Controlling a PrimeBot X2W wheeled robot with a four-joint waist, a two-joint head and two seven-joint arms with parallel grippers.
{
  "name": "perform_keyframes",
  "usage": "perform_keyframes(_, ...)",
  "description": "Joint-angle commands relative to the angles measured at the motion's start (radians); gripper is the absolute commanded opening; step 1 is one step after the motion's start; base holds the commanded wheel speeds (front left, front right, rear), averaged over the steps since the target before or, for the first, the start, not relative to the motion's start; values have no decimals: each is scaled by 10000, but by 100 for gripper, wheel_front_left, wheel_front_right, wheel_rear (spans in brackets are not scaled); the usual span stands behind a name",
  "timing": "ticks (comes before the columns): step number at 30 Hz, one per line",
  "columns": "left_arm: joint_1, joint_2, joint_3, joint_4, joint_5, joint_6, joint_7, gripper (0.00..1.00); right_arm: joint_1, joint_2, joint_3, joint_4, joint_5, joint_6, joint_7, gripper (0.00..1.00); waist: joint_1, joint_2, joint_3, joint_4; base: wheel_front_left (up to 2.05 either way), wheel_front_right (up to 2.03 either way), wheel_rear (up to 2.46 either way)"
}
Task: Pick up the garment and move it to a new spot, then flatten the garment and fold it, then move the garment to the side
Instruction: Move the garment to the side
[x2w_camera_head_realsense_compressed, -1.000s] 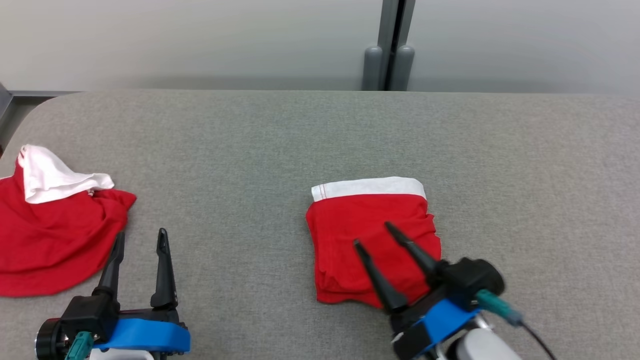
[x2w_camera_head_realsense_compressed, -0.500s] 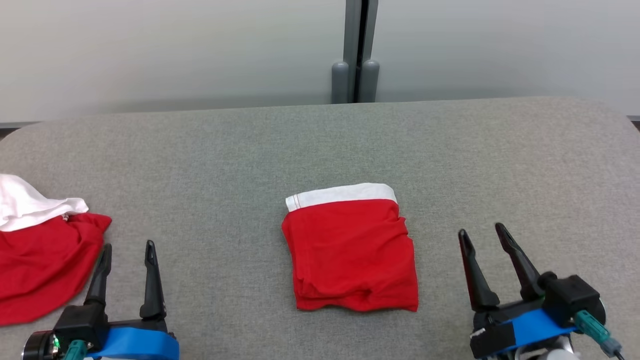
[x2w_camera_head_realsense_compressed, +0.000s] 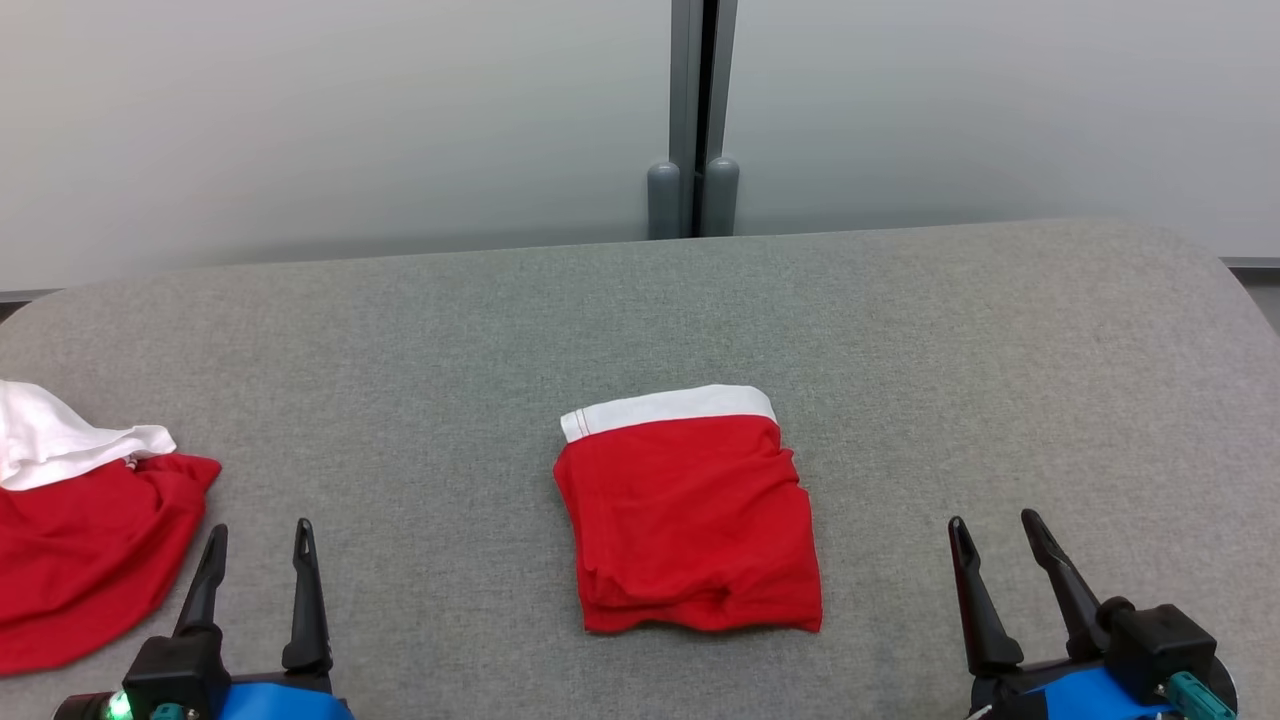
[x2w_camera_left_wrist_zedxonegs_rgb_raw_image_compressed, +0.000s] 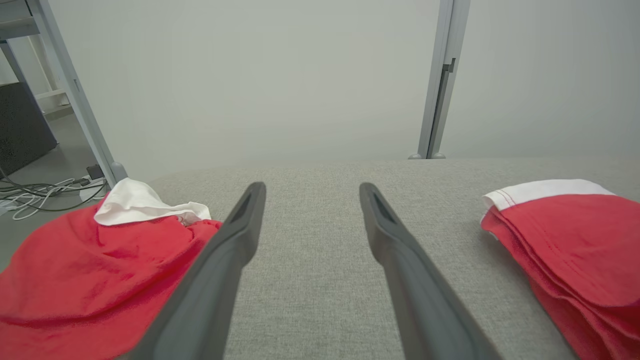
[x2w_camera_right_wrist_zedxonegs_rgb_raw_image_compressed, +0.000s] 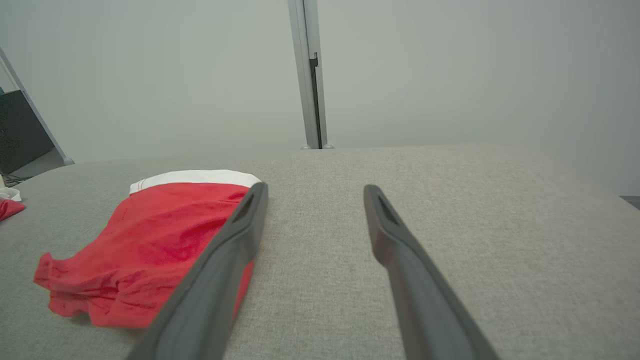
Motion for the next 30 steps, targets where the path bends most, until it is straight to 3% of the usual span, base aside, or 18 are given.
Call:
perform_keyframes(1, 120, -16, -57, -61, 65, 59, -25, 100, 113, 9, -37, 71, 54, 5, -35, 100, 1, 1, -14, 13, 0, 0, 0)
perform_keyframes(23, 395, -58, -156, -113, 23, 139, -25, 100, -6, 13, 128, 662, 229, 5, -35, 100, 1, 1, -185, 170, 0, 0, 0)
perform_keyframes(30, 171, -76, -214, -184, 4, 167, -25, 100, -743, 13, 252, 1021, 238, 5, -35, 100, 1, 1, -23, 266, 0, 0, 0)
